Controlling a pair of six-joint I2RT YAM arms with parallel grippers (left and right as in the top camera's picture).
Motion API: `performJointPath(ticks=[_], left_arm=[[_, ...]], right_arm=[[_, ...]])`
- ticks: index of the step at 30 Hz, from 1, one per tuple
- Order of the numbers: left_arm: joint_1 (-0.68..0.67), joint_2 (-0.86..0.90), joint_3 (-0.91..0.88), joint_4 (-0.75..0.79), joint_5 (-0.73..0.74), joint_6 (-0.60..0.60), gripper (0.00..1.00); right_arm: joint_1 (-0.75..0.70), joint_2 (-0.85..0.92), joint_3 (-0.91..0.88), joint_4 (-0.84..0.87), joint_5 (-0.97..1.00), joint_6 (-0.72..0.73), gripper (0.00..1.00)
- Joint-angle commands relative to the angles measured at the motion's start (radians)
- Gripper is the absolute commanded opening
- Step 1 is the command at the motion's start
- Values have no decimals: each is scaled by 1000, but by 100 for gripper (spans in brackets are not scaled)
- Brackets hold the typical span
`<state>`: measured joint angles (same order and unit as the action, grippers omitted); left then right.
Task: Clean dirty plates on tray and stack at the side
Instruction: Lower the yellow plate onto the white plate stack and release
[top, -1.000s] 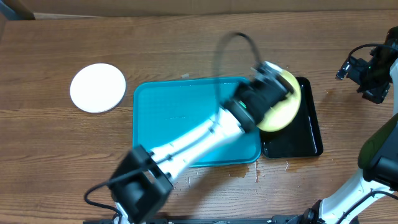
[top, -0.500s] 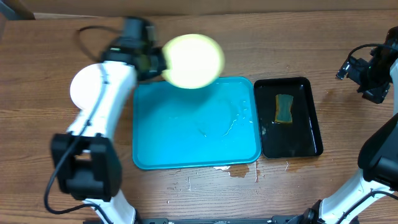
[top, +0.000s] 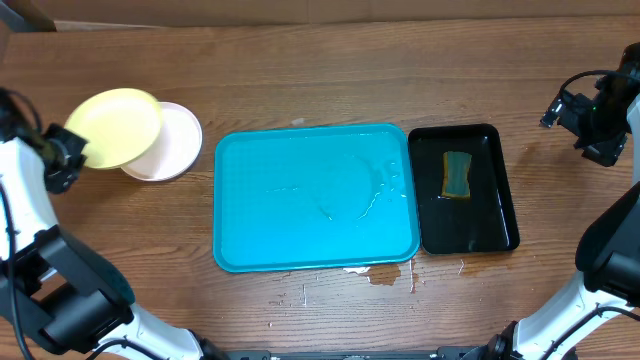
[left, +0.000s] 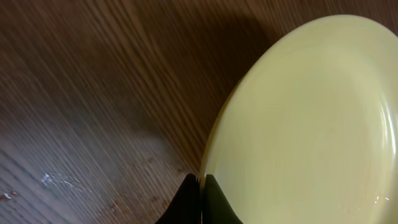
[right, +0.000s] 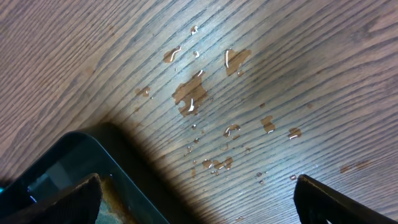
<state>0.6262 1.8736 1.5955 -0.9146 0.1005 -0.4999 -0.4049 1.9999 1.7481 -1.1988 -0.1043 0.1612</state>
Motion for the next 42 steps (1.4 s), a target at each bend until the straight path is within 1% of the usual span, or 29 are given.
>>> performJointPath(ticks=[1, 5, 10, 15, 17, 22, 38, 39, 40, 41, 42], left_arm=[[16, -27, -40, 51, -6, -21, 4], [-1, -23, -101, 131, -6, -20, 4], [-55, -13, -147, 202, -13, -2, 4], [-116, -13, -167, 209, -183, -2, 4], [-134, -13, -168, 209, -222, -2, 4], [-156, -13, -168, 209, -224, -3, 4], [-156, 15, -168, 211, -188, -6, 5], [-156, 15, -168, 213, -186, -6, 11], [-156, 16, -168, 217, -182, -5, 20], [-156, 15, -168, 222, -175, -1, 37], [-156, 15, -168, 225, -157, 8, 57]], right_arm=[[-2, -25, 13, 2, -5, 6, 100], [-2, -25, 13, 2, -5, 6, 100], [-2, -25, 13, 2, -5, 6, 100], [-2, -25, 13, 2, -5, 6, 100], [-2, -25, 13, 2, -5, 6, 100], [-2, -25, 13, 2, -5, 6, 100], [-2, -25, 13, 2, -5, 6, 100], [-2, -25, 13, 2, -5, 6, 100], [-2, -25, 13, 2, -5, 6, 100], [-2, -25, 13, 2, -5, 6, 100], [-2, -25, 13, 2, -5, 6, 100]])
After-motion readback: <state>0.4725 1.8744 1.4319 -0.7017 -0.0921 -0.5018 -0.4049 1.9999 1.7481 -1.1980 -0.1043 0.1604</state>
